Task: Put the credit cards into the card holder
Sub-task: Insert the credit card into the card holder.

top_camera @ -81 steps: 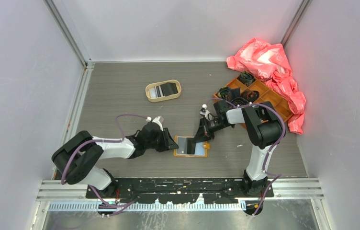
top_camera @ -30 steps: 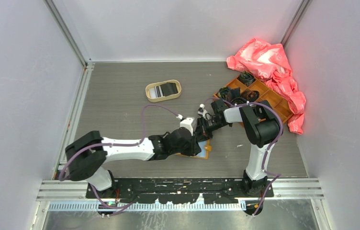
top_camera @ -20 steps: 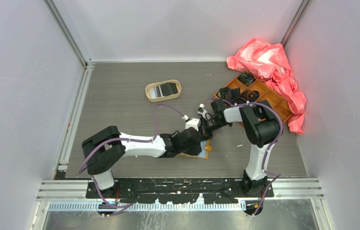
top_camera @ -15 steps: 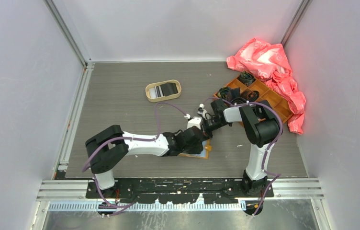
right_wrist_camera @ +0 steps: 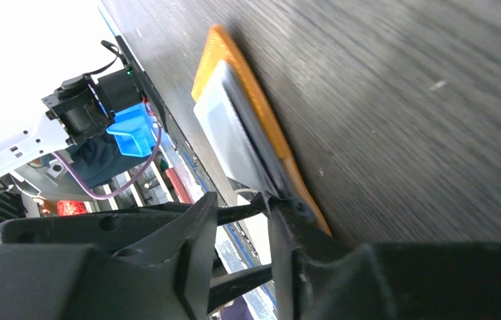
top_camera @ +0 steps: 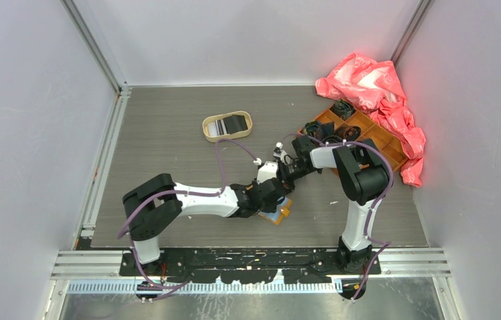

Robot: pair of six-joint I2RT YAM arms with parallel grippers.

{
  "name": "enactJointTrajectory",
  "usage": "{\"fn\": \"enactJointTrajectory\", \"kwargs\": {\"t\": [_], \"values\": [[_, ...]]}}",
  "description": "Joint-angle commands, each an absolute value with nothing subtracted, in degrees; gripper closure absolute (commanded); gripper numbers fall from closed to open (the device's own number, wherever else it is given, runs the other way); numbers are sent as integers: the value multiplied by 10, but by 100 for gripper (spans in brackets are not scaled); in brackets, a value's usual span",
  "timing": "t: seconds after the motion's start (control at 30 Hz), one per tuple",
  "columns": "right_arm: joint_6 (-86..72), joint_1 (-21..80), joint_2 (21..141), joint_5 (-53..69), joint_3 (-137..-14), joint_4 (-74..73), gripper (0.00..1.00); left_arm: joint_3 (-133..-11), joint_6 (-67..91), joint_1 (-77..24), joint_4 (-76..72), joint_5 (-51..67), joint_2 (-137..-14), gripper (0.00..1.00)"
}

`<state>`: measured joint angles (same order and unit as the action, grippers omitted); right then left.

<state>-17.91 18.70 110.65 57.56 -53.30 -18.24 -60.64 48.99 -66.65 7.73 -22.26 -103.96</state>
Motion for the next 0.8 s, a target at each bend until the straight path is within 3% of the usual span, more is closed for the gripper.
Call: {"fn": "enactJointTrajectory", "kwargs": {"t": [0.0, 0.23, 0.57, 0.77], "values": [[-143, 190, 1104, 556, -559, -223, 56, -612, 470, -664, 104, -293, -1025, 62], [-90, 187, 1081, 549, -594, -290, 45, -620, 420, -663, 96, -294, -1018, 61], [-4, 180, 1058, 527, -634, -391, 43, -576, 309, -662, 49, -196, -895, 62], [79, 177, 1065, 519, -668, -468, 44, -516, 267, -639, 24, -140, -790, 50]]}}
